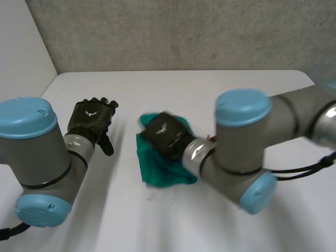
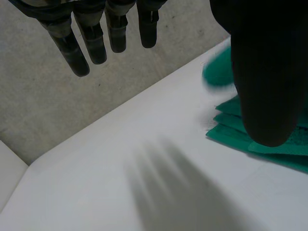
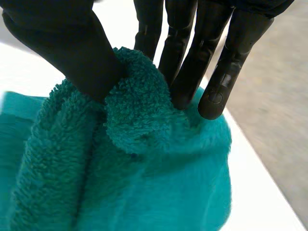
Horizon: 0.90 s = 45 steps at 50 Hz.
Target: Fold the towel.
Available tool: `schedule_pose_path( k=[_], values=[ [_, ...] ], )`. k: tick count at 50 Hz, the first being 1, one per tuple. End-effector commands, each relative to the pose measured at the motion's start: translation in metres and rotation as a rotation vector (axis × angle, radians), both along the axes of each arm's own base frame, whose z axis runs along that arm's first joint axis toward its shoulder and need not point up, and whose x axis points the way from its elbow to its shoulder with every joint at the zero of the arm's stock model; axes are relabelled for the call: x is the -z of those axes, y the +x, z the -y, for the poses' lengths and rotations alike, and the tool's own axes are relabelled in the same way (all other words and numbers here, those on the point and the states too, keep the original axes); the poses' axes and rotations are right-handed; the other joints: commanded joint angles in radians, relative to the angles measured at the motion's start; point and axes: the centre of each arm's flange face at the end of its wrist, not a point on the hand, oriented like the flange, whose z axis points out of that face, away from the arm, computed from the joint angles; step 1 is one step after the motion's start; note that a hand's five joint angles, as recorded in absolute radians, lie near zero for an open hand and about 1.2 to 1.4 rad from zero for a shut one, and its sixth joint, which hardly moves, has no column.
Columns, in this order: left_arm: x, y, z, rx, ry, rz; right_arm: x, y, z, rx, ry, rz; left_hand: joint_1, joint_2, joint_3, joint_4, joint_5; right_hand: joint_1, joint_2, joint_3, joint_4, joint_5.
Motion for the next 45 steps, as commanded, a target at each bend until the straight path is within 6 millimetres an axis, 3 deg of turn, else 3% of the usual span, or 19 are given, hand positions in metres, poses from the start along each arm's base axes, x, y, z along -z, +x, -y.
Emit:
schedule_pose_path(
  k=[1, 3, 6, 7, 11, 17, 20, 26, 33, 34, 45],
  values=[
    [-0.004, -0.005, 0.000, 0.015, -0.014, -0.010, 0.028, 0.012, -0.010, -0.050, -0.042, -0.083, -0.021, -0.019, -0.035, -0.022, -0.034, -0.575, -0.797, -0.822, -0.828, -0.790],
    [-0.006, -0.007, 0.001, 0.021, -0.025, -0.015, 0.026, 0.010, -0.004, 0.005, -0.036, -0.076, -0.021, -0.019, -0.035, -0.022, -0.034, -0.760, -0.982, -1.007, -1.013, -0.975],
    [-0.012, -0.014, 0.002, 0.037, -0.049, -0.028, 0.014, 0.006, 0.003, 0.078, -0.019, -0.036, -0.021, -0.019, -0.035, -0.022, -0.034, -0.760, -0.982, -1.007, -1.013, -0.975],
    [-0.017, -0.022, 0.001, 0.057, -0.065, -0.037, -0.002, 0.001, 0.008, 0.128, -0.001, 0.017, -0.018, -0.016, -0.032, -0.019, -0.031, -0.760, -0.982, -1.007, -1.013, -0.975],
    [-0.023, -0.048, -0.005, 0.118, -0.094, -0.065, -0.032, -0.017, 0.021, 0.232, 0.098, 0.160, -0.012, -0.010, -0.026, -0.014, -0.025, -0.760, -0.982, -1.007, -1.013, -0.975],
    [-0.016, -0.070, -0.007, 0.156, -0.058, -0.138, -0.034, -0.041, 0.053, 0.362, 0.236, 0.270, 0.005, 0.007, -0.008, 0.004, -0.007, -0.760, -0.982, -1.007, -1.013, -0.975],
    [-0.001, -0.080, -0.013, 0.174, 0.001, -0.157, -0.028, -0.046, 0.060, 0.373, 0.266, 0.266, 0.008, 0.010, -0.006, 0.007, -0.004, -0.760, -0.982, -1.007, -1.013, -0.975],
    [0.030, -0.079, -0.017, 0.162, 0.112, -0.098, 0.012, -0.038, 0.072, 0.366, 0.357, 0.199, 0.008, 0.010, -0.006, 0.007, -0.004, -0.760, -0.982, -1.007, -1.013, -0.975],
    [0.057, -0.062, -0.020, 0.122, 0.238, -0.011, 0.036, -0.034, 0.079, 0.381, 0.428, 0.140, -0.003, -0.001, -0.017, -0.005, -0.016, -0.760, -0.982, -1.007, -1.013, -0.975],
    [0.067, -0.052, -0.020, 0.099, 0.283, 0.022, 0.039, -0.034, 0.080, 0.384, 0.440, 0.127, -0.006, -0.004, -0.020, -0.008, -0.019, -0.760, -0.982, -1.007, -1.013, -0.975],
    [0.077, -0.041, -0.022, 0.088, 0.313, 0.083, 0.047, -0.034, 0.080, 0.394, 0.478, 0.063, -0.006, -0.004, -0.020, -0.008, -0.019, -0.760, -0.982, -1.007, -1.013, -0.975]
  ],
)
